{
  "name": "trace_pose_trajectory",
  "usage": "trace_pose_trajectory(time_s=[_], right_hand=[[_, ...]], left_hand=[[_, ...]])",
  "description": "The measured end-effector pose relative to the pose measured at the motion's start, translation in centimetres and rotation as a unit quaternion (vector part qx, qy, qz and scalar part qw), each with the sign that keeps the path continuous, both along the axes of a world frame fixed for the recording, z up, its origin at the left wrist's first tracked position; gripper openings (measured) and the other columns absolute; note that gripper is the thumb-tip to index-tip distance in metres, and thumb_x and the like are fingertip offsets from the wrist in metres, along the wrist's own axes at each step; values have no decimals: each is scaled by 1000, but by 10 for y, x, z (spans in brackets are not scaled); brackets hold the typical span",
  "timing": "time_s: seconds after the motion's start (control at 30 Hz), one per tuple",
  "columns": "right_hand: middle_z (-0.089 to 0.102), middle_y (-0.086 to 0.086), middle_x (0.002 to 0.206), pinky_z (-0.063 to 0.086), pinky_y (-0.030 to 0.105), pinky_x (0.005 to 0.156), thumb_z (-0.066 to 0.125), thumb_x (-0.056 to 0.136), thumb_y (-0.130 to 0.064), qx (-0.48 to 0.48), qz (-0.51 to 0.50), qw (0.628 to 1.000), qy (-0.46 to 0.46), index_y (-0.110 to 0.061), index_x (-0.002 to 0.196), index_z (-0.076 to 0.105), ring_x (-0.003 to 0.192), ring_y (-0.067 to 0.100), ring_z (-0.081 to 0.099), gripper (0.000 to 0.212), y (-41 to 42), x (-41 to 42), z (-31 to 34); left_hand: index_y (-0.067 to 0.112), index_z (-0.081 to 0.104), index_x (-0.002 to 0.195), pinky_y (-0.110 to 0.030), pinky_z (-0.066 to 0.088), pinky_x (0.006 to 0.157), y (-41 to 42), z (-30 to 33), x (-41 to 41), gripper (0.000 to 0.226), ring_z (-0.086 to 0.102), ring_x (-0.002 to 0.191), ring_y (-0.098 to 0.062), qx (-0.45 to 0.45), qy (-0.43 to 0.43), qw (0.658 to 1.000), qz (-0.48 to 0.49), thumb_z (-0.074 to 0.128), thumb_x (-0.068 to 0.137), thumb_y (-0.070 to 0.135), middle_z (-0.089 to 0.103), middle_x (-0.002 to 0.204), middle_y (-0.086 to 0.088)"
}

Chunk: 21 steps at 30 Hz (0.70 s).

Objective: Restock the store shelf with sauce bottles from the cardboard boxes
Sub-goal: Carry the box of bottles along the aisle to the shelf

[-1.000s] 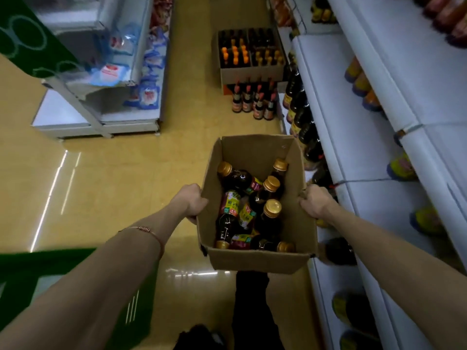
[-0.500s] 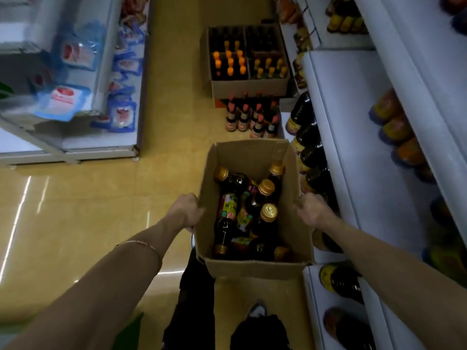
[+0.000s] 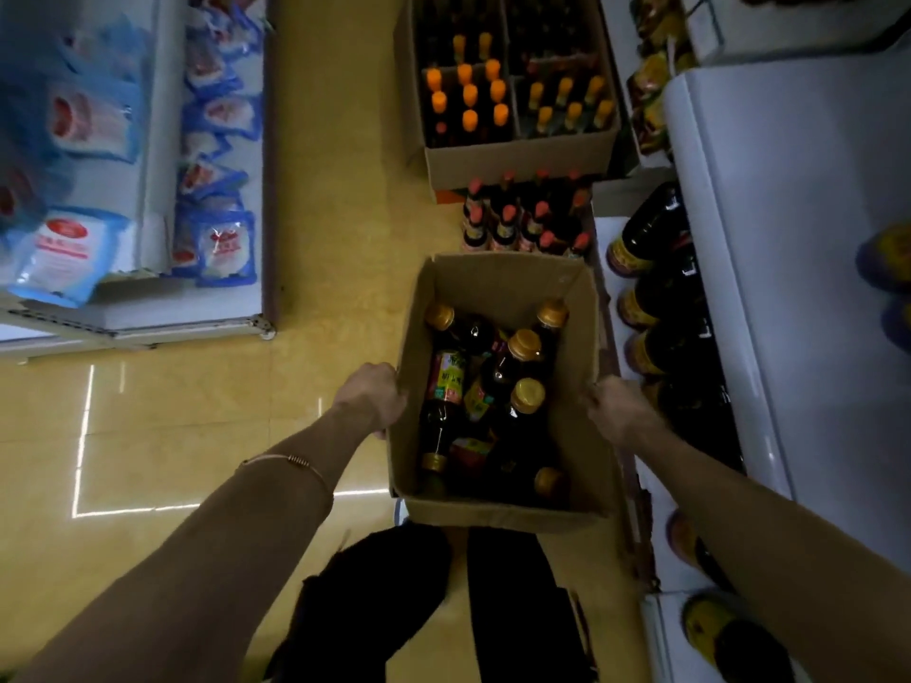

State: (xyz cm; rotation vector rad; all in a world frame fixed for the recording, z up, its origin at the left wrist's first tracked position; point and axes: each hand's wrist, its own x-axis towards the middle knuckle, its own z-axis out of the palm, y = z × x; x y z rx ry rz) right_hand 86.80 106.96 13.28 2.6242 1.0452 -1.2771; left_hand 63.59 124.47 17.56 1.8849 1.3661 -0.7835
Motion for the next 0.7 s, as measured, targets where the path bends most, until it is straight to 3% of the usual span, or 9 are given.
trace_pose_trajectory(time_s=[0.07,0.13,0.23,0.4,0.47,0.57,0.63,0.7], right_hand=[[61,13,106,43,30,72,49,99,-16,-2,-8,1000,12,-4,111,61,87,21,54,21,12,10,-18],[61,15,112,47,34,84,49,99,-18,-7,-1,1000,19,-3,114,59,101,26,57,23,20,17,-42],[58,19,123,40,37,98,44,102,-19,-21,20,999,19,1,121,56,117,32,54,30,32,26,-80],[59,22,114,44,33,79,49,99,-14,-38,-19,999,34,4,112,60,108,36,58,25,46,44,-144],[58,22,119,46,38,88,47,100,-16,-57,-11,998,40,5,116,58,111,37,56,29,49,50,-163],[54,22,128,39,41,102,47,100,-12,-80,18,996,31,4,123,54,121,38,50,30,52,59,-187],[53,22,131,39,39,100,46,99,-10,-84,20,996,27,5,125,53,123,38,48,31,57,63,-200],[55,24,126,42,37,90,47,100,-11,-75,-1,997,34,6,123,56,118,38,52,30,64,66,-210]], left_hand=[[0,59,108,-28,52,68,11,-23,9,29,64,66,-20,-2,7,1000,15,47,101,25,62,77,-8],[1,61,103,-30,54,72,20,-51,15,29,66,69,-22,-5,15,999,28,48,100,27,63,73,-6],[3,61,102,-29,46,67,26,-97,24,31,60,67,-19,1,29,999,15,48,100,31,57,70,-3],[4,58,114,-33,46,78,37,-172,40,36,57,91,-26,-2,57,998,-22,48,99,35,62,109,-14],[6,59,111,-36,50,85,42,-196,45,33,61,94,-28,-26,59,998,-22,49,98,34,64,100,-11],[9,59,95,-36,52,84,47,-222,54,20,61,81,-23,-50,61,997,-25,50,96,26,59,70,0],[6,61,90,-37,53,85,51,-239,59,22,61,76,-22,-59,62,996,-22,50,95,24,60,65,1],[5,65,88,-38,54,86,53,-255,61,25,64,75,-21,-77,61,995,-7,50,94,24,64,67,-1]])
